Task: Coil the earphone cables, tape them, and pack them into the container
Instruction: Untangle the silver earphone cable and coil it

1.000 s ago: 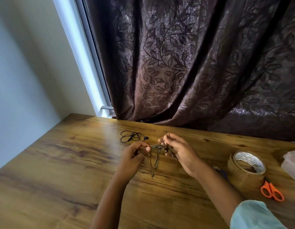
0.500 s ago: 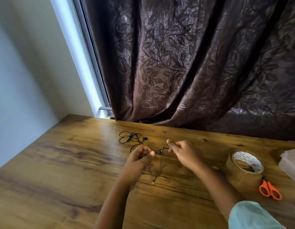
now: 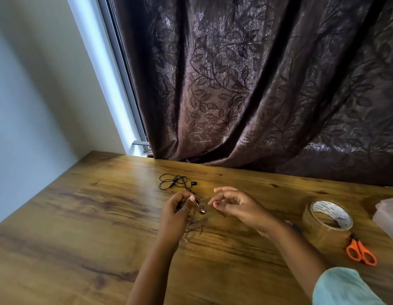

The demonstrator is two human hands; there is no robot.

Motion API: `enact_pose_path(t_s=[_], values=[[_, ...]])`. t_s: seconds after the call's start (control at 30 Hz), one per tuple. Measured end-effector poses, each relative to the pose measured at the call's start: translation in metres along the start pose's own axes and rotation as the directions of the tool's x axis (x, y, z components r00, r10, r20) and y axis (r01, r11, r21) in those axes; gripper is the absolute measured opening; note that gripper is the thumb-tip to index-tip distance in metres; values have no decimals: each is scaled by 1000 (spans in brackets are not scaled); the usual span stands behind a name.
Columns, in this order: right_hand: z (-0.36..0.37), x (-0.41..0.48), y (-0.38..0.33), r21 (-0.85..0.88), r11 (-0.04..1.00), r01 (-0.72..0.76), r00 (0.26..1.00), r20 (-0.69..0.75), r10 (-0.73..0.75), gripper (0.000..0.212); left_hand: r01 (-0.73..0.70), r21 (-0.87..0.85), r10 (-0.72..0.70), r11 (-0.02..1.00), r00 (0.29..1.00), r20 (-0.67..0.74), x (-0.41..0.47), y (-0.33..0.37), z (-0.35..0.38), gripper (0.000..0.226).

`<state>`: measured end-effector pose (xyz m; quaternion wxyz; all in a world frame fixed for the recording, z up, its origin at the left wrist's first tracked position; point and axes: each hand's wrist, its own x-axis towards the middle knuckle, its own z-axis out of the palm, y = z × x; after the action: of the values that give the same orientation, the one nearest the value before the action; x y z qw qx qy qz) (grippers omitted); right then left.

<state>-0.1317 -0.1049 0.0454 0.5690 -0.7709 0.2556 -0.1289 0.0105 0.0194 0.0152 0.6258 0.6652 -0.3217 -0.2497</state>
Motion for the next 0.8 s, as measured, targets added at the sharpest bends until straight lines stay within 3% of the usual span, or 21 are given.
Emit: enact_pose_path(t_s=[0.07,0.13,0.2,0.27,0.4,0.53,0.67,0.8], values=[[3,-1,-4,126,991,46,998,-41,-41,8,-15,-35,15,999,1000,-4,-2,4,4,16],[5,-1,-6,219,972,81,996,8,-85,17,-33,-67,34,997,999,10,-4,8,9,19],[6,0,-5,233,968,97,990,76,-117,20,-26,-109,30,994,999,34,-5,13,13,20],[7,1,-4,209,972,108,991,51,-122,18,10,-169,-1,986,998,57,-7,17,15,19],[8,8,1,109,985,131,980,-162,-112,23,127,-282,-93,951,987,132,-12,18,15,11],[5,11,4,-125,978,168,966,-174,-189,27,126,-267,-98,956,989,114,-14,18,16,8],[10,9,0,-448,886,119,941,-234,-244,29,144,-242,-101,960,978,181,-17,23,19,12],[11,6,-1,-502,862,70,912,-318,-259,28,154,-147,-119,977,968,222,-15,24,16,15]])
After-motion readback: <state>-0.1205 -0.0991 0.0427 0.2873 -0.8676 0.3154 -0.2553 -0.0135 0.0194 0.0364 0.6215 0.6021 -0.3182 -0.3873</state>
